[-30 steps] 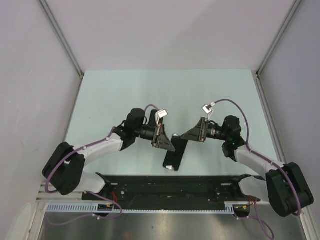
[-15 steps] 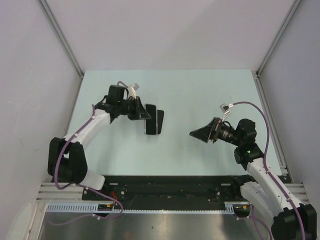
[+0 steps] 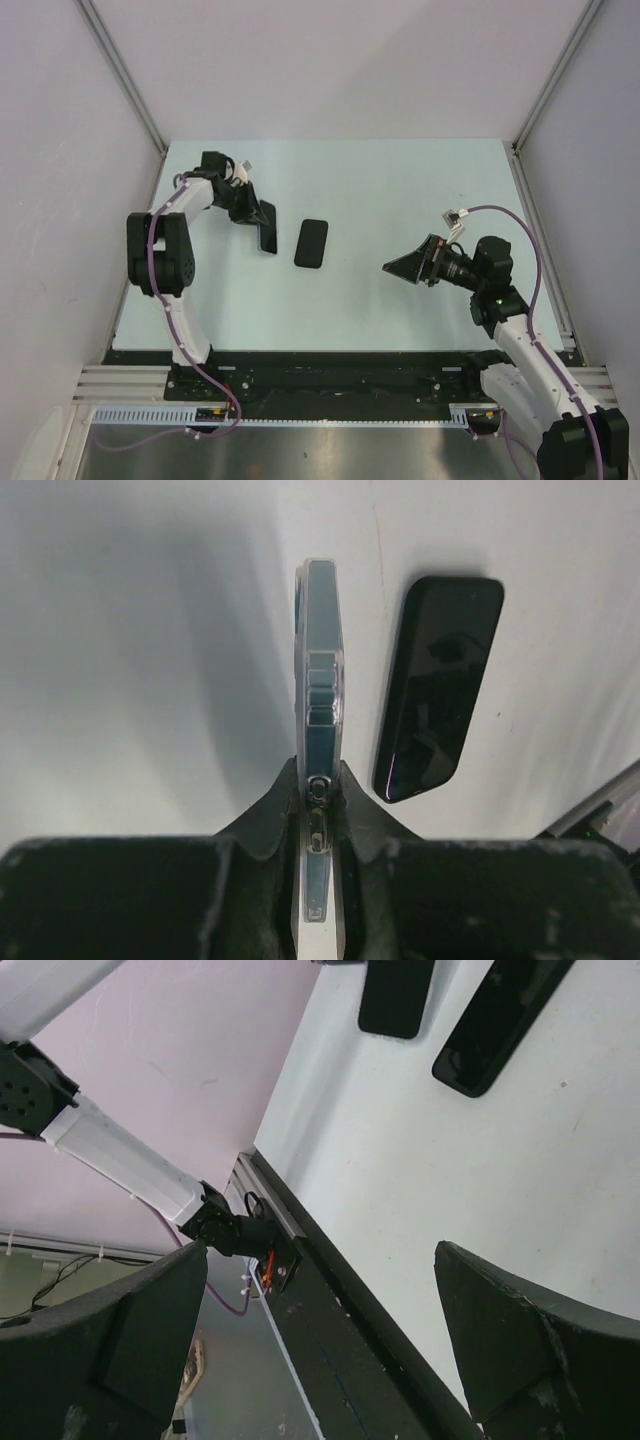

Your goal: Put the phone into the phone case

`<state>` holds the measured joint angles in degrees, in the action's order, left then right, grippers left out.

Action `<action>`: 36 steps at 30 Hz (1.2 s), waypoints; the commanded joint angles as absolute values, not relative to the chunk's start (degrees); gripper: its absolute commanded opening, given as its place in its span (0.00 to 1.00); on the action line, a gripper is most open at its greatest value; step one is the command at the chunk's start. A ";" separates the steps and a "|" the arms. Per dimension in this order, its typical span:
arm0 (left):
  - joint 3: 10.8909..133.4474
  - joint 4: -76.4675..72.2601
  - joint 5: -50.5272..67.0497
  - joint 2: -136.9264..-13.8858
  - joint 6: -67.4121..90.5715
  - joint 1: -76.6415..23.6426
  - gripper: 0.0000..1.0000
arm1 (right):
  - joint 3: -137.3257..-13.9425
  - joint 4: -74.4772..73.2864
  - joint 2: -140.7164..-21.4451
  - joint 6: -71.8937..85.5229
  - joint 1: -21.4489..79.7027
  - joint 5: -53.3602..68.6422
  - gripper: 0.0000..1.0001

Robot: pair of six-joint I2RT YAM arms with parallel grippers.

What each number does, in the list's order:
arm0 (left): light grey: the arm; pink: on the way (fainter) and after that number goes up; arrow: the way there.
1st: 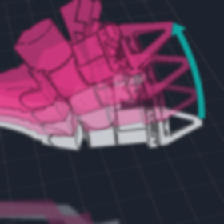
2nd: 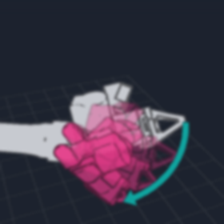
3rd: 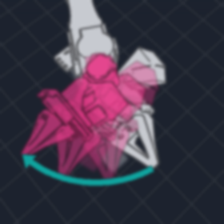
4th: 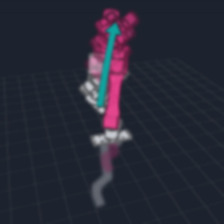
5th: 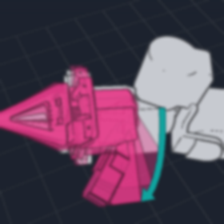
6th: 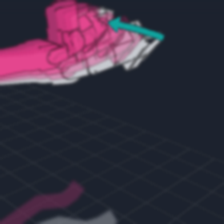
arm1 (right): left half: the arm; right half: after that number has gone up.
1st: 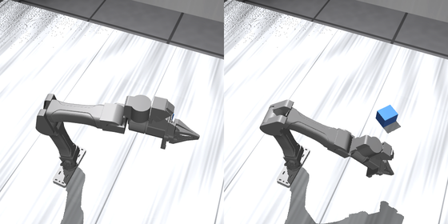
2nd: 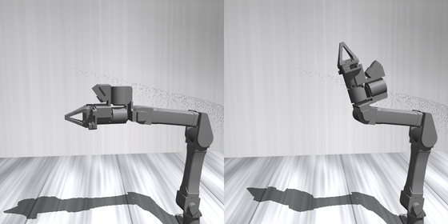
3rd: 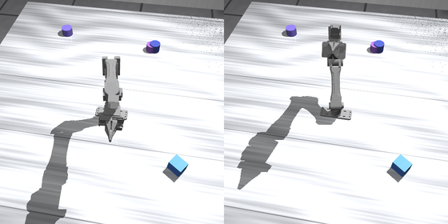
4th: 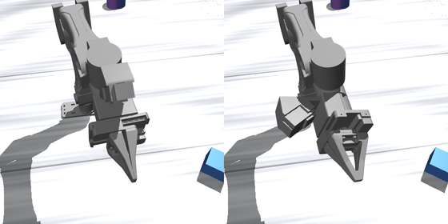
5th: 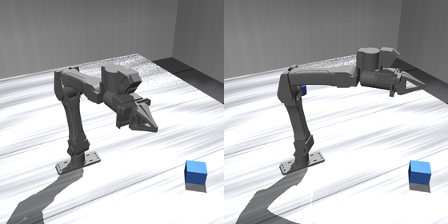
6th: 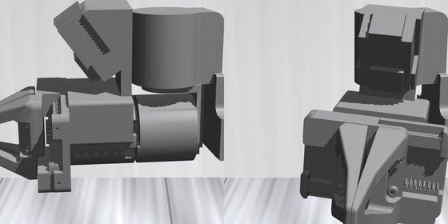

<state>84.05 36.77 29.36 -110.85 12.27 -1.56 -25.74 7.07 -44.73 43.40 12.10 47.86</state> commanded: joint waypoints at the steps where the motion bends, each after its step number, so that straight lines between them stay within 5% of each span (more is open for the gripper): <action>1: 88.58 39.81 38.67 -116.09 7.91 -2.11 0.01 | -27.07 6.59 -43.51 42.28 11.51 48.16 1.00; 3: 90.25 42.00 38.50 -118.29 6.69 -2.20 0.02 | -27.07 6.50 -43.07 42.28 11.51 48.08 1.00; 7: 94.30 45.44 36.31 -123.74 6.24 -2.02 0.23 | -27.07 5.63 -42.54 41.49 11.34 47.11 1.00; 17: 95.80 47.11 22.78 -120.85 8.70 -1.93 0.53 | -27.51 2.03 -43.86 39.73 9.93 47.64 1.00; 24: 88.27 42.29 12.66 -108.23 15.03 -3.07 0.77 | -31.46 -14.48 -45.43 27.17 11.43 29.74 1.00; 30: 82.72 38.41 12.39 -93.38 15.38 -8.25 1.00 | -35.42 -19.16 -47.98 27.68 11.42 26.28 1.00; 36: 69.01 28.14 18.98 -77.72 17.22 -13.62 1.00 | -40.95 -17.75 -50.79 30.40 11.43 29.88 1.00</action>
